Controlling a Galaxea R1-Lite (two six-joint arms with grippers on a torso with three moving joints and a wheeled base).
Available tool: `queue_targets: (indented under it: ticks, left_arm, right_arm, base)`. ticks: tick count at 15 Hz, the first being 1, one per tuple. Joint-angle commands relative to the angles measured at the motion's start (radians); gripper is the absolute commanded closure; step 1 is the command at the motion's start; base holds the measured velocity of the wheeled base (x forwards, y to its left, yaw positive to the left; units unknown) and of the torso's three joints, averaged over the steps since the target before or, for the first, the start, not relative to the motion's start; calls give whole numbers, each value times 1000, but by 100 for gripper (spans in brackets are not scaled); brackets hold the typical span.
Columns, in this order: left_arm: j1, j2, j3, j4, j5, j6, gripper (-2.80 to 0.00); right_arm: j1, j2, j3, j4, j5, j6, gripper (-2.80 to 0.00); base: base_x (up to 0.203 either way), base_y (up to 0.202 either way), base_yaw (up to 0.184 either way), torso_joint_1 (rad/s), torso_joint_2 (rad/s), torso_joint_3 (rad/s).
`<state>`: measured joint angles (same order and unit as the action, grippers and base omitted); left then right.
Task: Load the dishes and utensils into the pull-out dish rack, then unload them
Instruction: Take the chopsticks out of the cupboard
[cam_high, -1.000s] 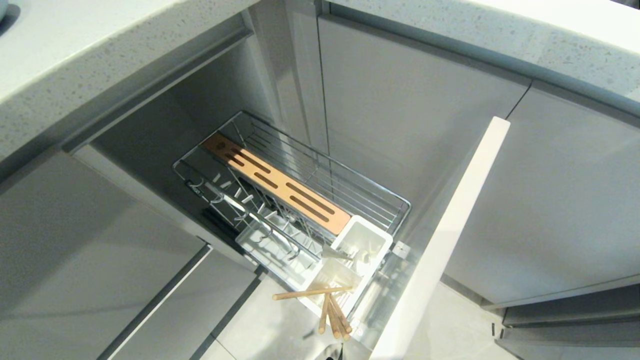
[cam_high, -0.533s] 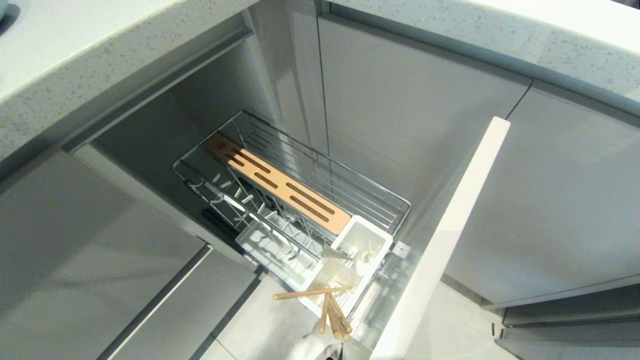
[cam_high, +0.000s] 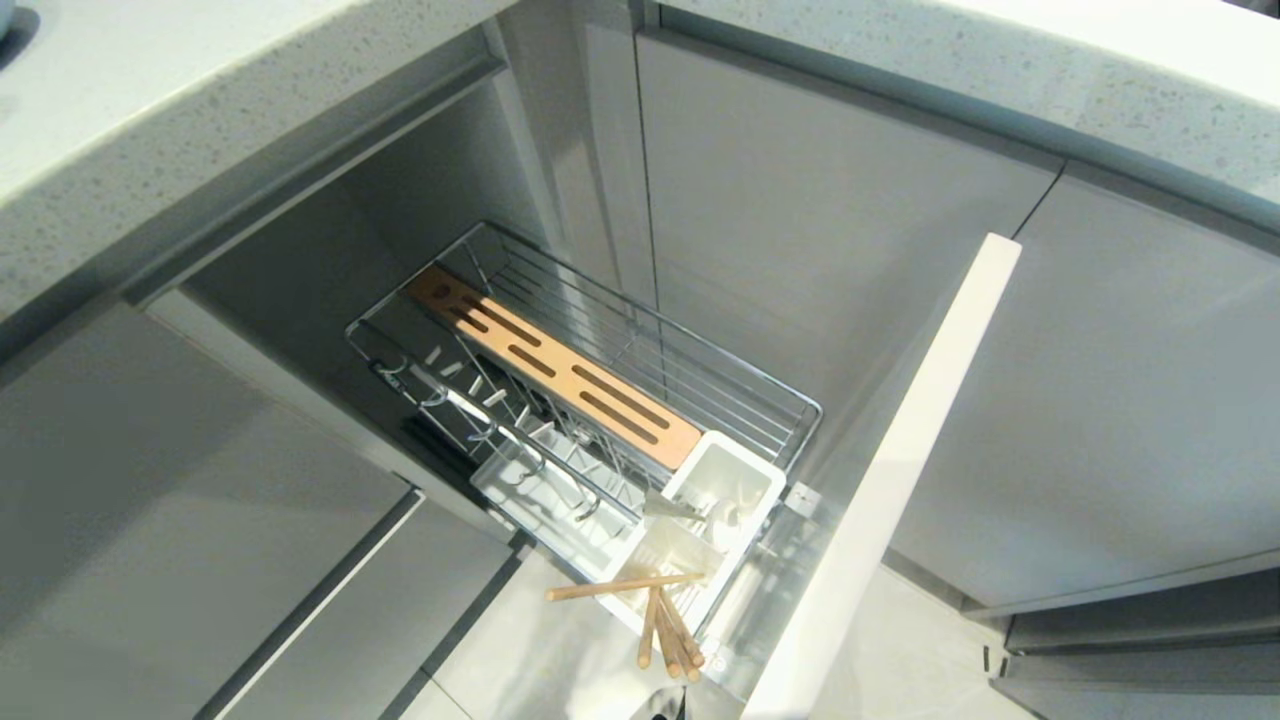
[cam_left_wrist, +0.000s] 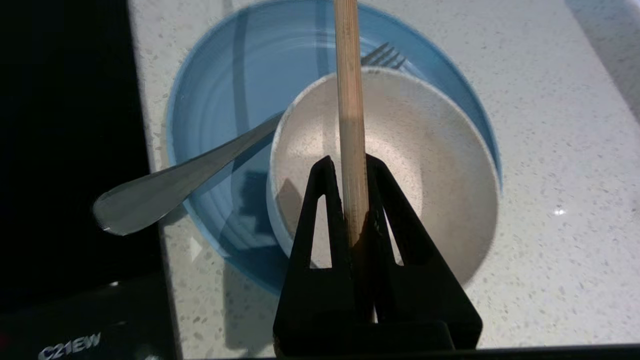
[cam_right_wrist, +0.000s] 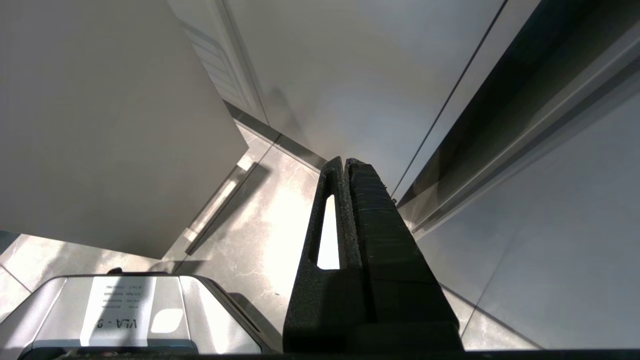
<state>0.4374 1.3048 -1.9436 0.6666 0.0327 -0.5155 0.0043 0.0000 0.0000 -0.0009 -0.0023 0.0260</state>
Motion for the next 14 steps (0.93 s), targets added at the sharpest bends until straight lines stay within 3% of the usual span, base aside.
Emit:
queue_targets:
  ticks: [1,3,14]
  left_arm:
    - [-2,31,-1,4,-26,-3,0]
    - [-3,34,-1,4,-73,-3,0]
    - [-2,51,-1,7,-77,-6,0]
  right_arm:
    - [0,0,2,0,-1,0,0]
    - [0,0,2,-1,-1,0,0]
    - [0,0,0,-1,0,0,0]
  base:
    - [0,0,0,0,0,0]
    - [0,0,0,0,0,0]
    - [0,0,0,0,0,0]
